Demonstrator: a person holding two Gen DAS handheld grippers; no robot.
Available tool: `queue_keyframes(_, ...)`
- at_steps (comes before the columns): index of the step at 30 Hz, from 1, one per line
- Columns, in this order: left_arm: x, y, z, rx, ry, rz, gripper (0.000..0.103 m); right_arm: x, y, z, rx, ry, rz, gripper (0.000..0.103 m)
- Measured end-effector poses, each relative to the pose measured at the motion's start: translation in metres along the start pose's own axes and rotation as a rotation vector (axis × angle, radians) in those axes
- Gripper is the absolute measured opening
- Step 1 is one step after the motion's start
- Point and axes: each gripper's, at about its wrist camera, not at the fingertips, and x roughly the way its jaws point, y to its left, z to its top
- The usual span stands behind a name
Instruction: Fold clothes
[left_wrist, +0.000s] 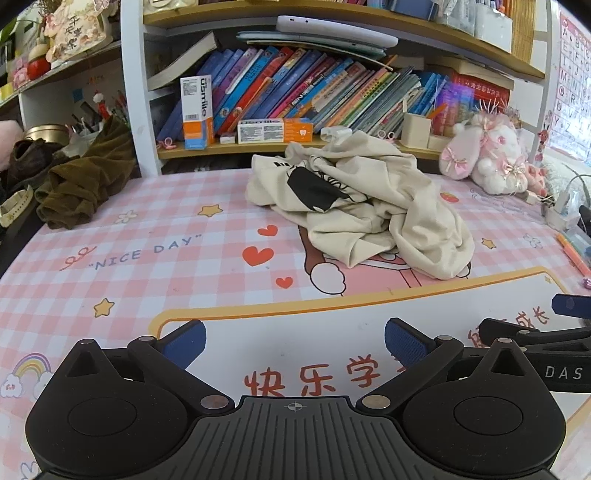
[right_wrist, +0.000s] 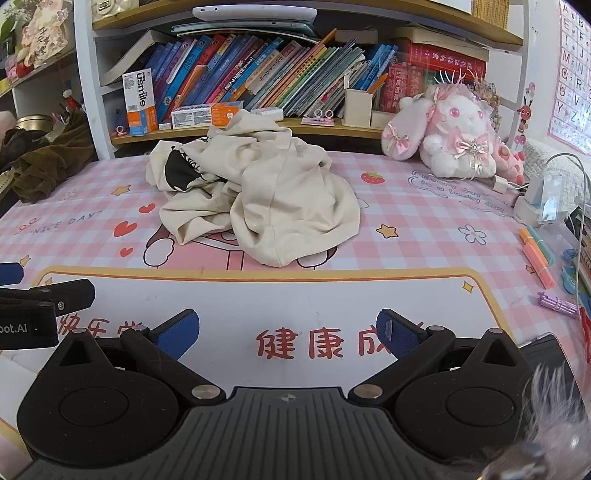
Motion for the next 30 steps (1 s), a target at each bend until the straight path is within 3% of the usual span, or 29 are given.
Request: queue_keyframes(30,0.0061,0.0088,-0.0004,-0.039,0.034,-0.018,0.103,0.0007,0.0014,0.0035,-0.001,-0.013,0.02,0.103)
